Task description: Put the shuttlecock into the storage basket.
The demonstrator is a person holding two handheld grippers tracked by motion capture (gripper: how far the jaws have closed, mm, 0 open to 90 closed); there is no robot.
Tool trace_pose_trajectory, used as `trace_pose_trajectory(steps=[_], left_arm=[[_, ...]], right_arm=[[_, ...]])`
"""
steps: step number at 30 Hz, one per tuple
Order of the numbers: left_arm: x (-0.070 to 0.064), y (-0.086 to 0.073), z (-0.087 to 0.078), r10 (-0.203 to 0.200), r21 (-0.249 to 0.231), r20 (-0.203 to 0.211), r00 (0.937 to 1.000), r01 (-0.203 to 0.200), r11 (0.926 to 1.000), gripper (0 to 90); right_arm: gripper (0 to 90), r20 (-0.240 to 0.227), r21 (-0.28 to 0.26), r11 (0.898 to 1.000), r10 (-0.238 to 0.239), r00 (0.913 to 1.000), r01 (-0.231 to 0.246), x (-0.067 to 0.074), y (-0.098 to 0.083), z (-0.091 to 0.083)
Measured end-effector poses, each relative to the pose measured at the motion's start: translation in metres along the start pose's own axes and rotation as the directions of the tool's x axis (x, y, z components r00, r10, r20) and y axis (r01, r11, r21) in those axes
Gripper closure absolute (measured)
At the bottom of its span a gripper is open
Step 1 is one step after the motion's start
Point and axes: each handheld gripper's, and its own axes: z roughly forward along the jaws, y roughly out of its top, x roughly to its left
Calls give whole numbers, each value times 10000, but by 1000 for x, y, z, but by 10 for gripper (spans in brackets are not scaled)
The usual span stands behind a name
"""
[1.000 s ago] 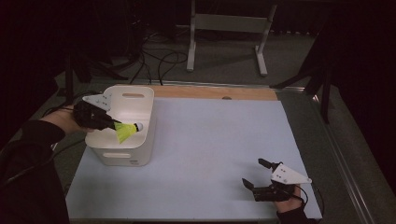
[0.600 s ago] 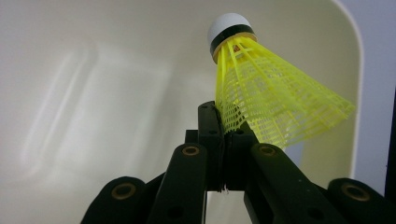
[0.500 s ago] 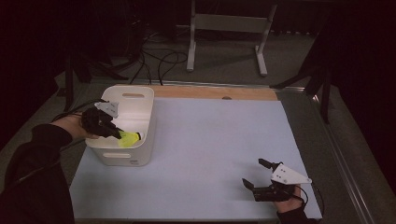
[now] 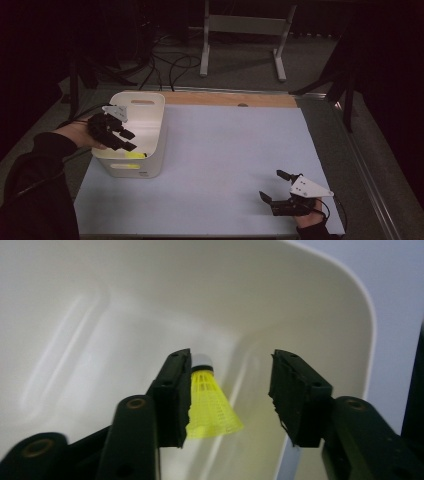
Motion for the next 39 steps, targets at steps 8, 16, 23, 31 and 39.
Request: trace_pose_trajectory(steps=[8,16,23,31,39], left_arm=[[-6,11,-4,-86,-540,114,9999,92,9985,377],[-12,23,-6,219,-663,509,9985,-185,9976,101],[-22,37,-8,435,-1155,631,9971,-360,9927,0],[-37,52,-10,740,-1462,103,9972,-717,9867,0],[-52,64,-2,926,-1308,227,9954,-889,9874,0]], right_arm=[[84,-27,5,10000,9,10000,-9,0,0,0],[84,-45,7,10000,-4,10000,4,-1,0,0],[84,-30,-7,10000,35,10000,-35,-1,0,0],[83,-9,-17,10000,34,10000,-34,-1,0,0],[83,-23,-27,10000,-6,10000,6,0,1,-1]])
